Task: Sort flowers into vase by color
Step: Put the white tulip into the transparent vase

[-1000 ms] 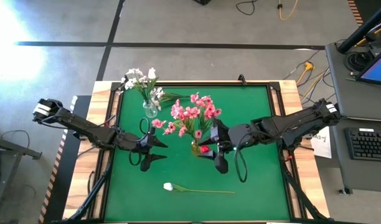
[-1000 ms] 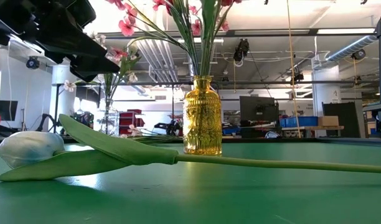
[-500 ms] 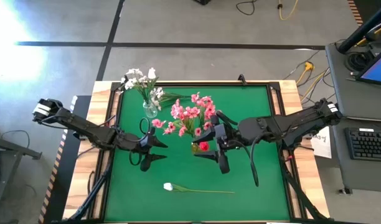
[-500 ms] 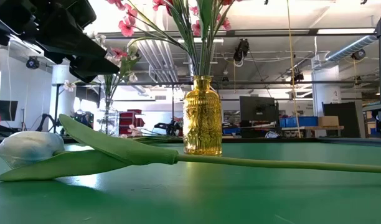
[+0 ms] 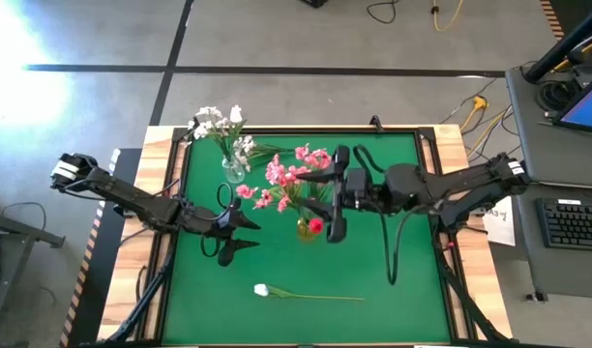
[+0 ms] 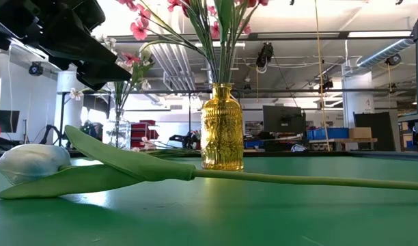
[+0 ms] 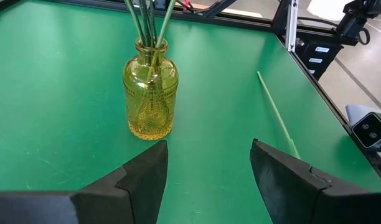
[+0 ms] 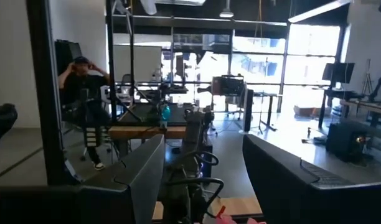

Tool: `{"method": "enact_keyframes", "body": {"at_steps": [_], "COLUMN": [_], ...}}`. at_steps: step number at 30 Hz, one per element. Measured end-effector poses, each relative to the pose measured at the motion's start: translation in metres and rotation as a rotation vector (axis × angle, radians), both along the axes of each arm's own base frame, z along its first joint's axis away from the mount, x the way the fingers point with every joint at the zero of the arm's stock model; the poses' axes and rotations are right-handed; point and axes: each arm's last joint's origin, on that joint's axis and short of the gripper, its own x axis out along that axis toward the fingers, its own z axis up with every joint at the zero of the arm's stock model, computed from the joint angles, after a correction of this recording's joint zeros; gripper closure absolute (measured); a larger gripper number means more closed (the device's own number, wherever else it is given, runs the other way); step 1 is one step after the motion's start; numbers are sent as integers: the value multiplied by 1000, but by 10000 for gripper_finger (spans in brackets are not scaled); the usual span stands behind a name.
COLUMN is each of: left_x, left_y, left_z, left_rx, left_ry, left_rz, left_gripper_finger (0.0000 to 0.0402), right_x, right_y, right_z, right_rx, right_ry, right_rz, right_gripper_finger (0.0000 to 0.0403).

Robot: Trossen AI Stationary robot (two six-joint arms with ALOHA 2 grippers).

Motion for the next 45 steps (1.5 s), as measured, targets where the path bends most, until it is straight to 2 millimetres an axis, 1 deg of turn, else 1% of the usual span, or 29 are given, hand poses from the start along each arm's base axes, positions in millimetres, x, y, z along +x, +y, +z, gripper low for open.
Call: {"method": "enact_keyframes", "body": {"at_steps": [9, 14, 20, 25, 28, 34, 39, 42, 45], "left_x": [0, 0, 0, 0, 0, 0, -1, -2, -3], "left_y": [0, 0, 0, 0, 0, 0, 0, -1, -1], "left_z": [0, 0, 0, 0, 0, 0, -2, -3, -5], "left_rx": [0, 0, 0, 4, 5, 1, -51, -98, -133], "left_ry": [0, 0, 0, 0, 0, 1, 33, 59, 88], "left_rz": [0, 1, 2, 1, 1, 2, 15, -11, -24], "left_gripper_finger": [187, 187, 187, 187, 187, 187, 187, 187, 187], "right_x": [2, 3, 7, 13, 13, 0, -12, -23, -41], "right_y": [-9, -18, -39, -60, -63, -58, -55, -56, -57], "right_z": [0, 1, 8, 3, 2, 12, 13, 13, 15], "right_rx": [12, 15, -21, -12, -5, -12, 31, 76, 130], "right_ry": [-1, -16, -95, -77, -69, -72, 2, 66, 139], "right_rz": [-22, -49, -119, -167, -169, -147, -123, -116, -115], "right_gripper_finger": [193, 193, 193, 193, 193, 193, 193, 193, 193]}}
